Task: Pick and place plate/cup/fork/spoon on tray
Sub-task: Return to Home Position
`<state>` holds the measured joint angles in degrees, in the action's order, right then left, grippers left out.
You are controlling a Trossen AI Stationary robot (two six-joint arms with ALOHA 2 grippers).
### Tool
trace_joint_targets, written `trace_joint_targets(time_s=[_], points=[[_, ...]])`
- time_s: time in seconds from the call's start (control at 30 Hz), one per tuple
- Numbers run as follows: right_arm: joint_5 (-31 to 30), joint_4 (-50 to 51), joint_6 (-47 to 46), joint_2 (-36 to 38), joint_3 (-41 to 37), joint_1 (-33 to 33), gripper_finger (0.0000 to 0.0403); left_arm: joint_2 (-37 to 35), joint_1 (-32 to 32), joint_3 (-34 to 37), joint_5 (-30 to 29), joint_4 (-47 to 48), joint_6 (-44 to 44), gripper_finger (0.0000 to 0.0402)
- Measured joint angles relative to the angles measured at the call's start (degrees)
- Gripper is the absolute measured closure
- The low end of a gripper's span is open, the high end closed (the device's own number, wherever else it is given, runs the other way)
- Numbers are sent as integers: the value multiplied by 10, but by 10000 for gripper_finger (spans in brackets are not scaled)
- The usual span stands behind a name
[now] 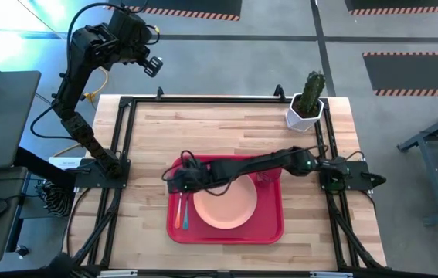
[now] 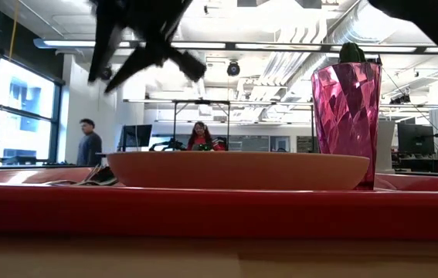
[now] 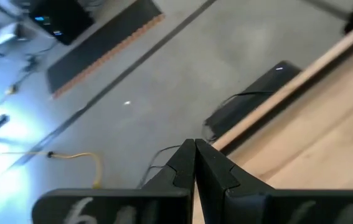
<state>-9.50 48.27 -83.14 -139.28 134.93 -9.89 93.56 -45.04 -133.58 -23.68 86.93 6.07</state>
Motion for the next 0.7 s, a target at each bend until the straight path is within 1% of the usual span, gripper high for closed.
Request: trace_joint_targets(time_s=[0.13,0.2,0.4,0.53,0.6,0.7], points=[[-30,-1,88,39,0,6,323,0,0,0,63,-10,0,402],[-53,-1,136,59,0,10,323,0,0,0,82,-16,0,402],[-96,17,255,123,0,19,323,0,4,0,86,-19,1,402],[-105,25,351,165,0,29,323,0,5,0,96,-19,1,402],[-104,27,408,189,0,36,323,0,5,0,121,-22,1,401],[-96,43,496,227,0,49,323,0,5,0,186,-28,1,401]])
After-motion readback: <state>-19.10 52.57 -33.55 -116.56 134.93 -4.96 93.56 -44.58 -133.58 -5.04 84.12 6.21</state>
